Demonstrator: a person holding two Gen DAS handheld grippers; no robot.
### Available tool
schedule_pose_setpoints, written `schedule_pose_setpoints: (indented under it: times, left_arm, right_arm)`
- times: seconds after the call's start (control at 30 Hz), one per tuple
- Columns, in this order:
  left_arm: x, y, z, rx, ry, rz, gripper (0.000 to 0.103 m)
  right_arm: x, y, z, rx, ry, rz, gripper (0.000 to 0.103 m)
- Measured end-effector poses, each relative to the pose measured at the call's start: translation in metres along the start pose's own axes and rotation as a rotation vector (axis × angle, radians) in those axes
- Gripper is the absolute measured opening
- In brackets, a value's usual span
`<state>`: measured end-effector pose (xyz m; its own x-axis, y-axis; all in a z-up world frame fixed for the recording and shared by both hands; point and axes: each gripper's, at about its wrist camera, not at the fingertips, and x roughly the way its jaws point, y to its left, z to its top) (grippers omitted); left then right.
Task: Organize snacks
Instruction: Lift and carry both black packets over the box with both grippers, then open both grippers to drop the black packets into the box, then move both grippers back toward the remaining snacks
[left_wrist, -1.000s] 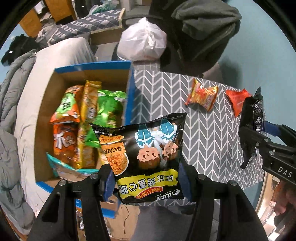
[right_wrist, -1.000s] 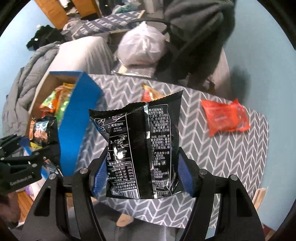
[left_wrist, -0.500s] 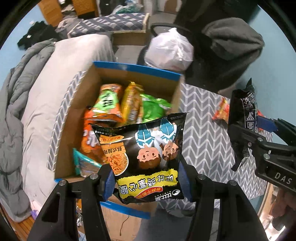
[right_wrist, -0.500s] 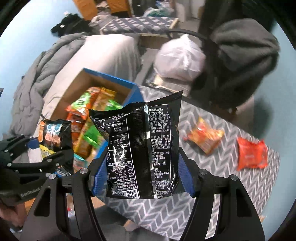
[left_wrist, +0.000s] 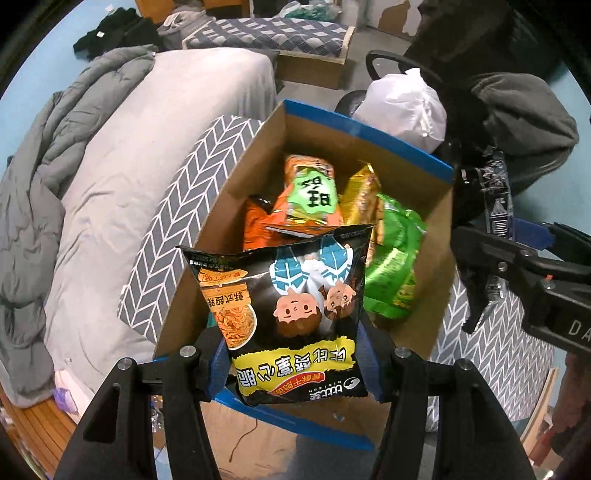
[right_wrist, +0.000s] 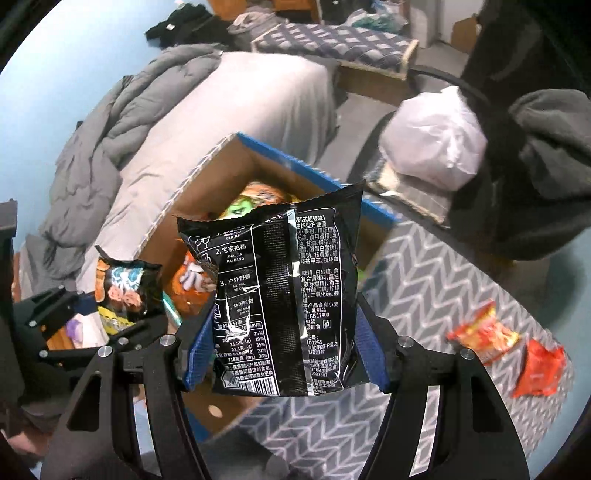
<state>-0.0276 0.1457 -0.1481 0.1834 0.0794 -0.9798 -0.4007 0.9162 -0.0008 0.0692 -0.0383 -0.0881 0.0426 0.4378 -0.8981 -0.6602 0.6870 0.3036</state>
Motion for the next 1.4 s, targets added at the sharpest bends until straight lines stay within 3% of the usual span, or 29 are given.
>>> schedule_pose_setpoints:
  times: [0.47,0.6,0.83,1.17,1.4]
  left_arm:
    - [0.031,0.02,0.012,-0.051,0.061,-0.003,0.06]
    - [0.033,0.022,0.012,-0.065,0.073,-0.005,0.061]
    - [0.023,0.019,0.011,-0.057,0.052,0.015,0.072]
    - [0.002,0.003,0.017,-0.067,0.024,-0.012,0.076]
    - [-0.005,-0.027,0.021,-0.016,0.019,-0.041,0.076]
  right_arm:
    - [0.043,0.021,0.022,-0.011,0.08,0.02,0.069]
    - [0.044,0.025,0.025,-0.022,0.09,0.007,0.076]
    - [0.035,0.023,0.025,-0.022,0.072,-0.006,0.076]
    - [0.013,-0.001,0.022,0.013,0.032,-0.016,0.076]
    - [-0.003,-0.037,0.014,0.06,0.01,-0.053,0.076]
